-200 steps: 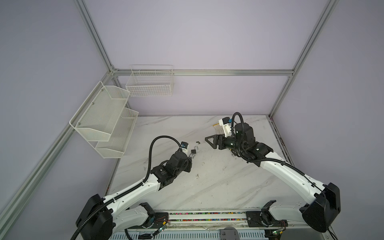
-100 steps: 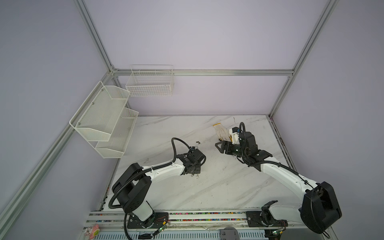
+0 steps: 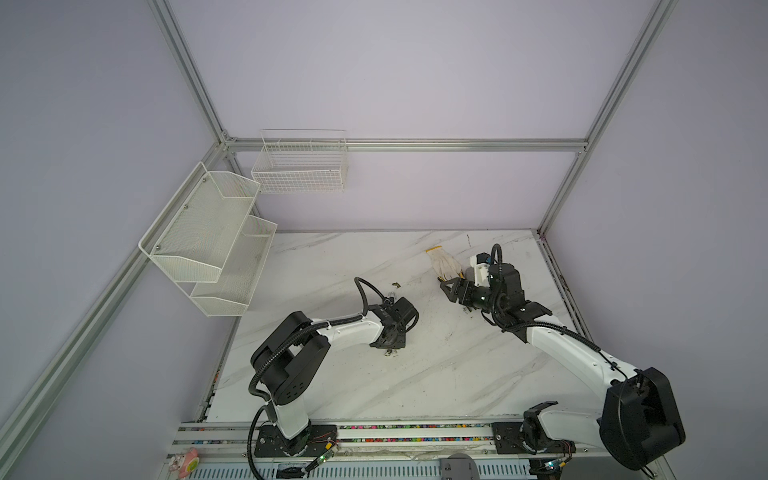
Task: Unlock with the key
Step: 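Lower the opened padlock with the left gripper and release it on the table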
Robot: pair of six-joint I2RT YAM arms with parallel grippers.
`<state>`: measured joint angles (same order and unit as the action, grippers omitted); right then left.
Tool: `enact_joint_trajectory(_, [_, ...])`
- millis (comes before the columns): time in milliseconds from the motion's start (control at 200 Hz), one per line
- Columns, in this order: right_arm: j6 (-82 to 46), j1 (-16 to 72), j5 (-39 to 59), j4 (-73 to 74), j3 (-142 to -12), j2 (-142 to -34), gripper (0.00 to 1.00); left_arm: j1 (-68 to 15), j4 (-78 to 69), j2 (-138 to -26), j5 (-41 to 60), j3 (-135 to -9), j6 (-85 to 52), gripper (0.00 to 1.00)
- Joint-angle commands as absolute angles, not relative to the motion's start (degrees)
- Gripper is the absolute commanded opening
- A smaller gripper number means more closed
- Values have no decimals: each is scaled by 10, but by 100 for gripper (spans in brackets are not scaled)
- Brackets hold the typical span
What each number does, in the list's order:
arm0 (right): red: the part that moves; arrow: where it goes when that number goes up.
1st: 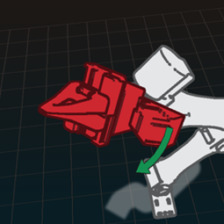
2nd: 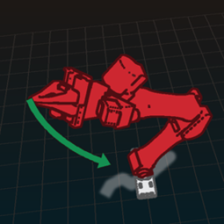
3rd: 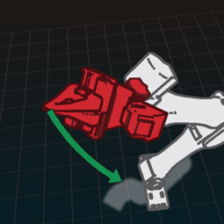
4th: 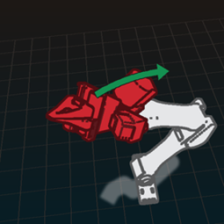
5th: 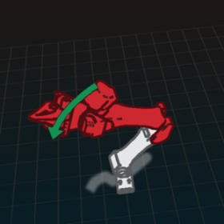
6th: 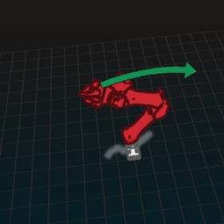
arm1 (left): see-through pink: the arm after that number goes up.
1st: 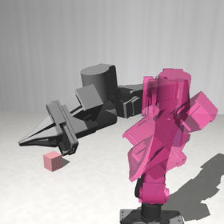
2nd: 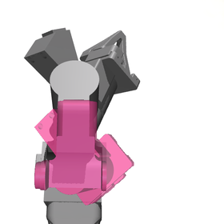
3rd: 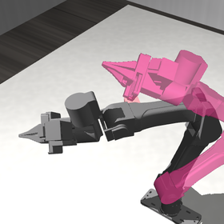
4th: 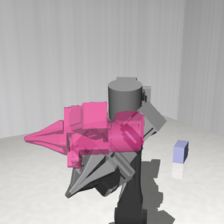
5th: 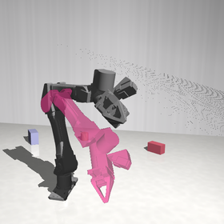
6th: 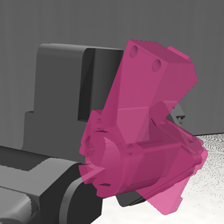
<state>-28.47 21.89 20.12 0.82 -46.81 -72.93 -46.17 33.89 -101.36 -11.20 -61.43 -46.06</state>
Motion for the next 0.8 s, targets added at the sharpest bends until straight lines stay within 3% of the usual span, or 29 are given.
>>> enact_joint_trajectory(0, [-287, 214, 206, 24, -461, -718, 80, -462, 340, -1020, -101, -658, -474, 4])
enact_joint_trajectory(175, [-285, 210, 202, 25, -458, -717, 80, -461, 337, -1024, -100, -654, -475, 19])
enact_joint_trajectory(345, [-285, 207, 189, 27, -461, -712, 80, -460, 337, -1002, -99, -662, -476, 42])
enact_joint_trajectory(475, [-272, 204, 151, 27, -473, -709, 81, -449, 335, -966, -98, -663, -476, 66])
enact_joint_trajectory(665, [-258, 195, -98, 30, -482, -686, 96, -385, 333, -856, -131, -657, -447, 98])
enact_joint_trajectory(795, [-237, 173, -281, 78, -460, -696, 97, -321, 357, -763, -260, -649, -424, 100])
